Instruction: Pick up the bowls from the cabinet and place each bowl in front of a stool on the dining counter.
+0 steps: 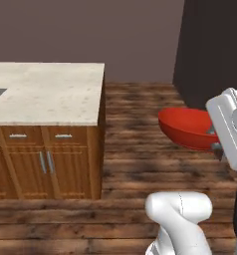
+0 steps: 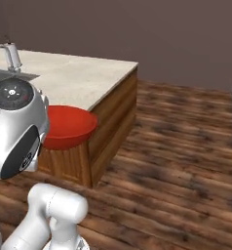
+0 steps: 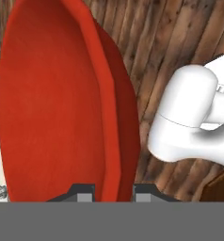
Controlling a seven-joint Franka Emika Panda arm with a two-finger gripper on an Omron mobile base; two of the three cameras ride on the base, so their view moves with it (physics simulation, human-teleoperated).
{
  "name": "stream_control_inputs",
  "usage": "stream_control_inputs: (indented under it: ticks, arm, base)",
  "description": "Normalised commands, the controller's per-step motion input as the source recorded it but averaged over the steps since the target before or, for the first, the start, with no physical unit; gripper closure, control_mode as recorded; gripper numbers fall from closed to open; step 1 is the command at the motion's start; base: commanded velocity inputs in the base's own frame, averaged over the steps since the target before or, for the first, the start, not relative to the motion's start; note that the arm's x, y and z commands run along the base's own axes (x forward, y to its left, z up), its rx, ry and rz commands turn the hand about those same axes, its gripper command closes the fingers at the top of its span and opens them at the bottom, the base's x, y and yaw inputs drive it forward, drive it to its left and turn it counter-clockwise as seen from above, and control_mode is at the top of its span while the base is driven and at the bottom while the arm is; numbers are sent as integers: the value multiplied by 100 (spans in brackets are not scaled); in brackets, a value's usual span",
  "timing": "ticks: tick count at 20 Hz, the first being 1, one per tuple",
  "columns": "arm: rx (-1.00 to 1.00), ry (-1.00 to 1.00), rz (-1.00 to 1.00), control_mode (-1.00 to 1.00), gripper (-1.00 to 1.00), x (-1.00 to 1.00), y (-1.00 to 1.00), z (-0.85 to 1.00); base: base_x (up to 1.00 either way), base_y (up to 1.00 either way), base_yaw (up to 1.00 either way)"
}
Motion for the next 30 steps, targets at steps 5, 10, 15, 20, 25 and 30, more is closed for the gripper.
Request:
stream_control_inputs:
  ticks: [5,10,15,20,25,30]
  arm:
    - [0,0,0,100,100,0,0,0]
    - [0,0,0,100,100,0,0,0]
    - [0,0,0,100,100,0,0,0]
    - [0,0,0,100,100,0,0,0]
    - [0,0,0,100,100,0,0,0]
    - [0,0,0,100,100,0,0,0]
  base:
    - [12,-29,79]
    - [3,-35,77]
    - [0,-61,57]
    - [0,-69,56]
    - [0,-98,39]
    - [0,-100,22]
